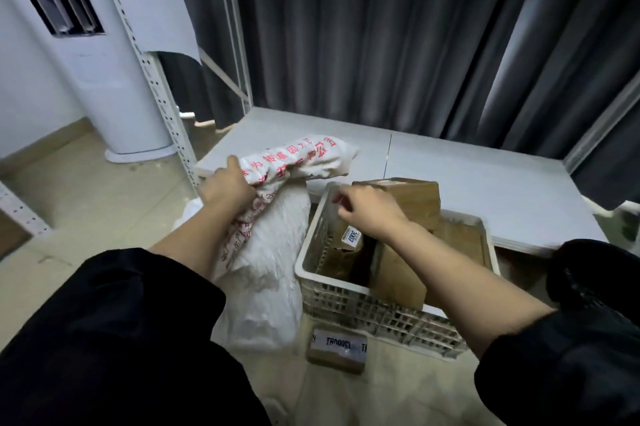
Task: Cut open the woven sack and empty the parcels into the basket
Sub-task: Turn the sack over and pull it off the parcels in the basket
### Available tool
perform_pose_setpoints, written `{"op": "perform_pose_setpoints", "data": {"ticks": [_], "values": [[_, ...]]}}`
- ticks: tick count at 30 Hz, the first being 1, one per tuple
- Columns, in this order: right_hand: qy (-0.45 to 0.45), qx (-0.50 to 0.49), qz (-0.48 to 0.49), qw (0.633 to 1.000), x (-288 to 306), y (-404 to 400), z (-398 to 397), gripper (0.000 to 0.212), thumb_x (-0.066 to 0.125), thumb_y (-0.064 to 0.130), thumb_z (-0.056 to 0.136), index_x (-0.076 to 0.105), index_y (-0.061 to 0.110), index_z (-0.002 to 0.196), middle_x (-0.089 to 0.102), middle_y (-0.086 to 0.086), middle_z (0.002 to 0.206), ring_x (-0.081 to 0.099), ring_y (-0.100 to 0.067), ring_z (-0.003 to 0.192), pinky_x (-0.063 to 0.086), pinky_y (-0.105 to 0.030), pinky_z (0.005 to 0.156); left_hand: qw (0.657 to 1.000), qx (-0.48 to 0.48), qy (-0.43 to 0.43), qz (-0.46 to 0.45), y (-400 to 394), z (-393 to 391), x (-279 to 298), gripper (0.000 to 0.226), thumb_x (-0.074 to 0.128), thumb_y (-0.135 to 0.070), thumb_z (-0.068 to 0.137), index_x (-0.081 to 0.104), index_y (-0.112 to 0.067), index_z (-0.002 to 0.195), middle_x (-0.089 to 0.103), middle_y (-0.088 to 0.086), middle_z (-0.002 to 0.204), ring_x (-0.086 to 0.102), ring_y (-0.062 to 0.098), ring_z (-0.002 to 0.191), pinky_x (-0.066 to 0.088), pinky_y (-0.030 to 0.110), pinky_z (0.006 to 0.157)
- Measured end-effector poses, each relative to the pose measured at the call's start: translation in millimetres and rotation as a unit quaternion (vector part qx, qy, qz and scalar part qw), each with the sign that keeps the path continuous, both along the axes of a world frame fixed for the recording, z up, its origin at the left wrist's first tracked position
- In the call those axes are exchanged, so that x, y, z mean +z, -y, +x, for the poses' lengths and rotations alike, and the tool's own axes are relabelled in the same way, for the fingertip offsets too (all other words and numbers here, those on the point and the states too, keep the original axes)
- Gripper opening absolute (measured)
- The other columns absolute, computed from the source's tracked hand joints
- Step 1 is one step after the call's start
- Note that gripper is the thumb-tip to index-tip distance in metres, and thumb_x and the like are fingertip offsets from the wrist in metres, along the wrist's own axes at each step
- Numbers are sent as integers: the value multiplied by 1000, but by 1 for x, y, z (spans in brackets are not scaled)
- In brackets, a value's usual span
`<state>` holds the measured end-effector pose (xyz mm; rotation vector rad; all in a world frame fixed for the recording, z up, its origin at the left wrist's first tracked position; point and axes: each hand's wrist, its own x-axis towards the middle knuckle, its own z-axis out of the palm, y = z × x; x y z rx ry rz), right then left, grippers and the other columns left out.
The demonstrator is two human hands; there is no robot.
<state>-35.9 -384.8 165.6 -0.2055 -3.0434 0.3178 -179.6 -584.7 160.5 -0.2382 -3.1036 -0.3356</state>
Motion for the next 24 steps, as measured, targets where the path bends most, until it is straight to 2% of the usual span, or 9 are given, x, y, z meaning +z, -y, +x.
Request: {"op": "perform_pose_setpoints", "data": {"ticks": [6, 11, 13, 15, 16, 18, 19, 22, 24], "values": [[77, 6, -31, 997, -64, 7, 4, 25, 46, 31, 90, 59, 22, 109, 68, -8, 108, 64, -31, 99, 52, -39, 77, 998, 44, 39, -10, 8, -13, -53, 63, 59, -32, 84, 29, -12, 135, 50, 18, 128, 51, 40, 118, 42, 43, 93], [119, 5, -37, 992, -103, 13, 4, 26, 44, 31, 93, 58, 19, 112, 67, -12, 107, 62, -35, 98, 51, -40, 76, 998, 57, 16, 15, 10, -23, -101, 70, 60, -33, 85, 25, -7, 141, 47, 21, 128, 50, 41, 113, 43, 46, 91], [131, 8, -51, 990, -120, 16, 4, 25, 45, 32, 93, 59, 20, 111, 67, -10, 108, 63, -33, 98, 52, -41, 78, 998, 65, -3, 27, 10, -27, -129, 74, 58, -42, 87, 24, -9, 144, 44, 22, 129, 50, 42, 111, 46, 49, 89], [147, 13, -68, 987, -139, 20, 5, 25, 45, 33, 93, 60, 23, 110, 68, -5, 109, 64, -29, 98, 52, -39, 80, 999, 50, -15, -15, 12, -27, -156, 81, 51, -57, 88, 11, -23, 150, 31, 21, 145, 51, 40, 110, 48, 46, 84], [153, 14, -75, 985, -148, 22, 5, 24, 46, 33, 93, 60, 25, 110, 68, -3, 109, 64, -26, 98, 52, -37, 80, 998, 21, 5, -57, 14, -26, -168, 79, 47, -56, 90, 2, -32, 151, 16, 17, 155, 50, 39, 112, 47, 44, 83], [161, 13, -83, 983, -164, 25, 5, 24, 46, 33, 92, 60, 28, 111, 68, 0, 109, 65, -24, 97, 52, -36, 79, 987, -53, 88, -126, 16, -23, -195, 81, 47, -50, 92, -10, -40, 149, -11, 6, 160, 42, 38, 123, 46, 43, 89], [166, 14, -86, 982, -173, 26, 4, 24, 46, 33, 92, 59, 29, 111, 68, -1, 109, 65, -24, 97, 53, -37, 79, 977, -78, 141, -141, 17, -23, -208, 85, 50, -55, 89, -10, -41, 148, -15, 3, 159, 34, 39, 131, 42, 46, 96], [192, 9, -91, 977, -193, 29, 1, 24, 45, 33, 92, 58, 29, 111, 68, -2, 111, 65, -26, 98, 53, -39, 80, 934, -91, 306, -159, 18, -20, -236, 88, 50, -64, 83, 0, -36, 151, -12, 4, 159, 12, 39, 144, 20, 51, 113], [189, 4, -83, 978, -205, 32, 1, 24, 45, 32, 91, 60, 27, 110, 68, -3, 110, 64, -26, 98, 52, -37, 78, 943, -93, 246, -202, 17, -11, -244, 67, 48, -52, 89, 26, -29, 148, 14, 7, 157, 23, 38, 139, 24, 49, 112]]}}
